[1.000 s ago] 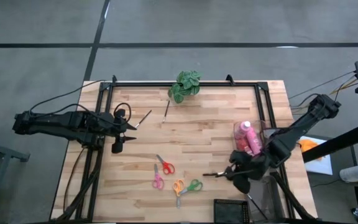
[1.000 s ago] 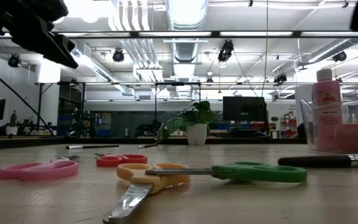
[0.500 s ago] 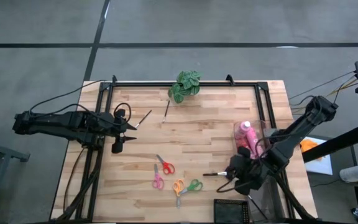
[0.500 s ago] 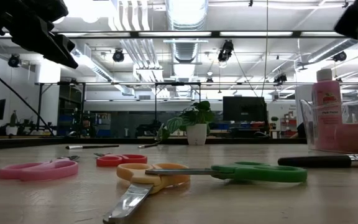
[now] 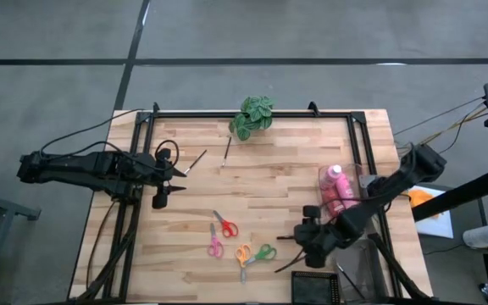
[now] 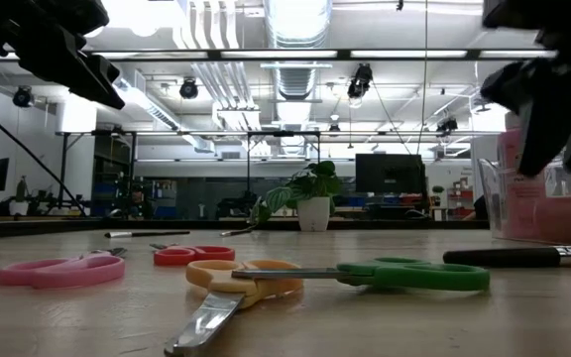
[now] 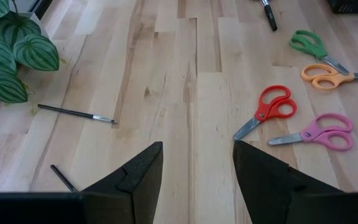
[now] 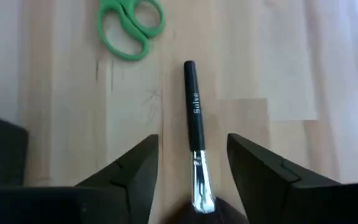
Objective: Pick & Place Paint Supplies
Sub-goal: Put the black paint brush into the gray bin
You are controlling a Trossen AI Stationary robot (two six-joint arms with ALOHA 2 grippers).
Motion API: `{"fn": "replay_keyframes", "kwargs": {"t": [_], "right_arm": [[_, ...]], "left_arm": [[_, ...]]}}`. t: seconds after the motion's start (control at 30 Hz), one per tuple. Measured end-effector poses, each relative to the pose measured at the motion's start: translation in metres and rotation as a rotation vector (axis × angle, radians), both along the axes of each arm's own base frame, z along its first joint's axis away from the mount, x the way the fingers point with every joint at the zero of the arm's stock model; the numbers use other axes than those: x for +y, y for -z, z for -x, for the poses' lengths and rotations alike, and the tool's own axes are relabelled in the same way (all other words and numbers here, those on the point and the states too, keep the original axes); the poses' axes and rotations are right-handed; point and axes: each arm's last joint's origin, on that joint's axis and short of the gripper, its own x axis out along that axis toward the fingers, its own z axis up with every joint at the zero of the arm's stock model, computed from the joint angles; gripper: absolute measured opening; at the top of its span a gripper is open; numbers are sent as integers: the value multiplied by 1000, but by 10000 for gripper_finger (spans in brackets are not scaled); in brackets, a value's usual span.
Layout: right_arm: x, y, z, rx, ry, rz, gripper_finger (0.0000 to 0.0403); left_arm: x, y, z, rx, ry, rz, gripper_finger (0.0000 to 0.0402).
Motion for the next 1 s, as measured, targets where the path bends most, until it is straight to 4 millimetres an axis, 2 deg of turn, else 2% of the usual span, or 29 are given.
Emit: {"fn": "replay_keyframes", "kwargs": {"t": [0.47, 0.77, 0.87, 1.0], "right_arm": [[-20, 38, -28, 168, -27, -71, 196], [-25, 45, -32, 217, -57, -117, 194], [-25, 45, -32, 217, -55, -115, 175], [-26, 46, -31, 216, -54, -101, 120]], "left_arm": [[0, 0, 0, 0, 0, -1, 197], [0, 0, 0, 0, 1, -1, 197], [0, 0, 0, 0, 2, -3, 197], [0, 0, 0, 1, 3, -3, 197]]}}
